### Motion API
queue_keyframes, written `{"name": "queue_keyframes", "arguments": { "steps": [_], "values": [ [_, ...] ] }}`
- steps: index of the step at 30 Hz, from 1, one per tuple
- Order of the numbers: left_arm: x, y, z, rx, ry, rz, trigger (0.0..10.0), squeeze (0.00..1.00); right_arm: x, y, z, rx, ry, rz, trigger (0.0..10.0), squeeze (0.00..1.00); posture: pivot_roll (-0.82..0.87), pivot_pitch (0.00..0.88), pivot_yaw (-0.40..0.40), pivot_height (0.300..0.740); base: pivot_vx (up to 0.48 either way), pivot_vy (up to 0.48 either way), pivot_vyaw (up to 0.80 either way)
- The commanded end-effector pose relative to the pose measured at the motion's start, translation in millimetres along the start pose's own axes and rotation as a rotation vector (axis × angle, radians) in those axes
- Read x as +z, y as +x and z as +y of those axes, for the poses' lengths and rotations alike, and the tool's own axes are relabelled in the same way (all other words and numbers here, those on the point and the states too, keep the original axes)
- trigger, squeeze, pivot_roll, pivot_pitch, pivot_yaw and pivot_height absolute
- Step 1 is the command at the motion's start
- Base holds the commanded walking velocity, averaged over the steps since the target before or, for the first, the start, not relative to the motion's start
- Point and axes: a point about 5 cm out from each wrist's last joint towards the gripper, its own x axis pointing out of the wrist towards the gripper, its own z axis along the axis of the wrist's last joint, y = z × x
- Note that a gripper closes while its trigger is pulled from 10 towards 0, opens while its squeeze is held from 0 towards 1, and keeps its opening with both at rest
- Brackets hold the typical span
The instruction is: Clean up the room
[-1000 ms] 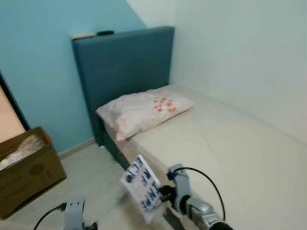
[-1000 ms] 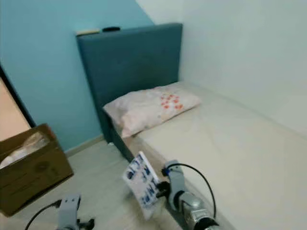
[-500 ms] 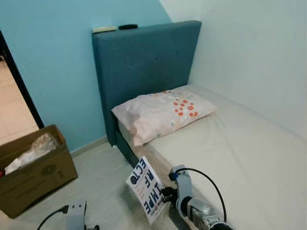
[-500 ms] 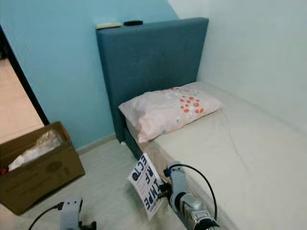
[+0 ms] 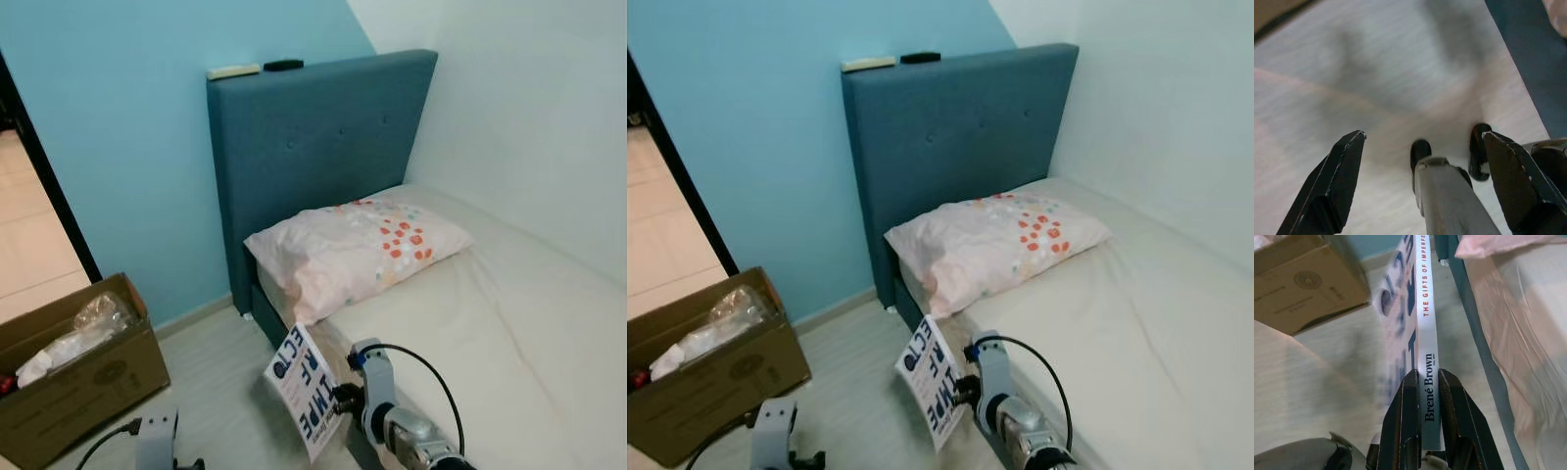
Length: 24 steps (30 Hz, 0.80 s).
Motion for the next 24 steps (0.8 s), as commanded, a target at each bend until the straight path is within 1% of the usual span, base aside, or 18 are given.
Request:
{"name": "queue_keyframes", "arguments": {
  "steps": [1, 21, 24],
  "values": [
    [-3.6, -0.6, -0.1, -0.002, 0.014, 0.015, 10.0, 0.00, 3.8, -1.9, -7.7, -0.027, 0.000, -0.011, 10.0, 0.00, -0.10, 0.000, -0.045, 0.718, 0.337, 0.000, 0.00],
    [-3.9, -0.5, -0.5, 0.004, 0.010, 0.017, 10.0, 0.00, 3.3, -1.8, -7.2, -0.028, 0.002, -0.011, 10.0, 0.00, -0.11, 0.000, -0.043, 0.718, 0.338, 0.000, 0.00],
    [-3.5, -0.4, -0.1, 0.019, -0.013, 0.013, 10.0, 0.00, 4.6, -2.1, -8.4, -0.019, -0.002, -0.009, 10.0, 0.00, -0.10, 0.000, -0.045, 0.718, 0.000, 0.000, 0.00]
  ]
}}
